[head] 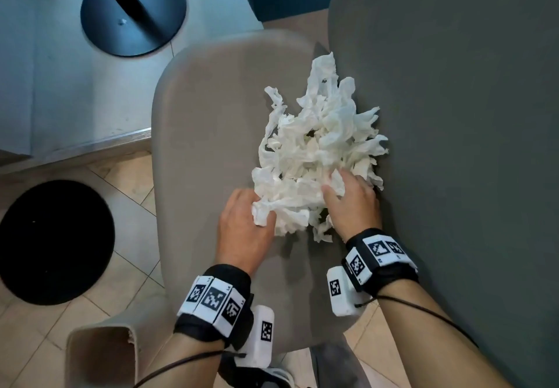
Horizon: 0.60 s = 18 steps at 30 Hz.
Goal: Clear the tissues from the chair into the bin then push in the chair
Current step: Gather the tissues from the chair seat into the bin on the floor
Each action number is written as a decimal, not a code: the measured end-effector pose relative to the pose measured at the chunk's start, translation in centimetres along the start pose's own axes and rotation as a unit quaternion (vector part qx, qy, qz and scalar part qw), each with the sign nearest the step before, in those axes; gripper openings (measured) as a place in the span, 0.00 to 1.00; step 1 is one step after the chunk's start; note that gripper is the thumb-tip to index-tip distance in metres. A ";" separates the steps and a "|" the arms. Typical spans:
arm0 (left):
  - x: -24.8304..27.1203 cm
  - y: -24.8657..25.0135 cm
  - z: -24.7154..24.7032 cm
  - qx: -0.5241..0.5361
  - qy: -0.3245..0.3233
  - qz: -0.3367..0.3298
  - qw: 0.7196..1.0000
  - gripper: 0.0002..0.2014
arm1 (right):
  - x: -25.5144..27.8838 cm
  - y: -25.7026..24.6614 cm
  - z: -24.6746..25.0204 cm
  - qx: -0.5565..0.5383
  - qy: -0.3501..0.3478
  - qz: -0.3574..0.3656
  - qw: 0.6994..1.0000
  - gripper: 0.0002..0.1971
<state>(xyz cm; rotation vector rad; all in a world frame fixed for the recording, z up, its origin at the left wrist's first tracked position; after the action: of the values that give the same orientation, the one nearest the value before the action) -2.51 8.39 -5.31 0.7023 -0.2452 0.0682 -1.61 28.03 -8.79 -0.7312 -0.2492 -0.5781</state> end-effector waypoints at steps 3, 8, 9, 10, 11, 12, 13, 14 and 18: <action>0.3 -0.9 1.0 0.020 0.004 0.035 0.999 0.12 | -0.5 0.5 -0.3 0.010 0.005 -0.009 1.000 0.17; 0.8 -2.3 1.6 0.031 0.024 0.056 0.998 0.13 | 0.1 1.3 0.1 -0.019 0.020 -0.023 0.999 0.18; 0.8 -2.6 1.6 0.017 0.026 0.061 0.998 0.11 | 0.2 1.4 0.1 -0.009 0.020 -0.025 0.999 0.20; 0.8 -2.8 1.5 0.002 0.027 0.069 0.997 0.09 | 0.2 1.4 0.0 0.006 0.022 -0.025 0.999 0.23; 0.8 -3.0 1.4 -0.010 0.024 0.077 0.997 0.08 | 0.1 1.5 0.0 0.021 0.025 -0.024 0.999 0.26; 0.8 -3.1 1.2 -0.018 0.019 0.083 0.996 0.10 | -0.1 1.6 -0.1 0.031 0.030 -0.020 0.999 0.28; 0.7 -3.2 1.0 -0.028 0.011 0.088 0.996 0.13 | -0.4 1.7 -0.2 0.032 0.037 -0.016 0.999 0.26; 0.6 -3.3 0.7 -0.046 0.000 0.090 0.995 0.16 | -0.7 1.8 -0.2 0.028 0.044 -0.013 0.999 0.24; -0.2 -3.3 -0.8 -0.107 -0.041 0.068 0.991 0.16 | -1.2 2.0 0.1 -0.022 0.069 0.004 0.997 0.11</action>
<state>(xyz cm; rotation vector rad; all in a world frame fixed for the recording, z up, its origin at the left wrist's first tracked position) -2.11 6.39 -8.07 0.4745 -0.3742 0.1412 -1.48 29.79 -10.32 -0.7319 -0.1046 -0.6251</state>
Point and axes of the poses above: each hand's wrist, its own x-axis away from the middle knuckle, its own z-axis out of the back of the hand, y = z × x, the point moved 3 cm from there along -x, towards the middle knuckle, and after that the axes turned 2 degrees about -x, right-handed, at the moved point
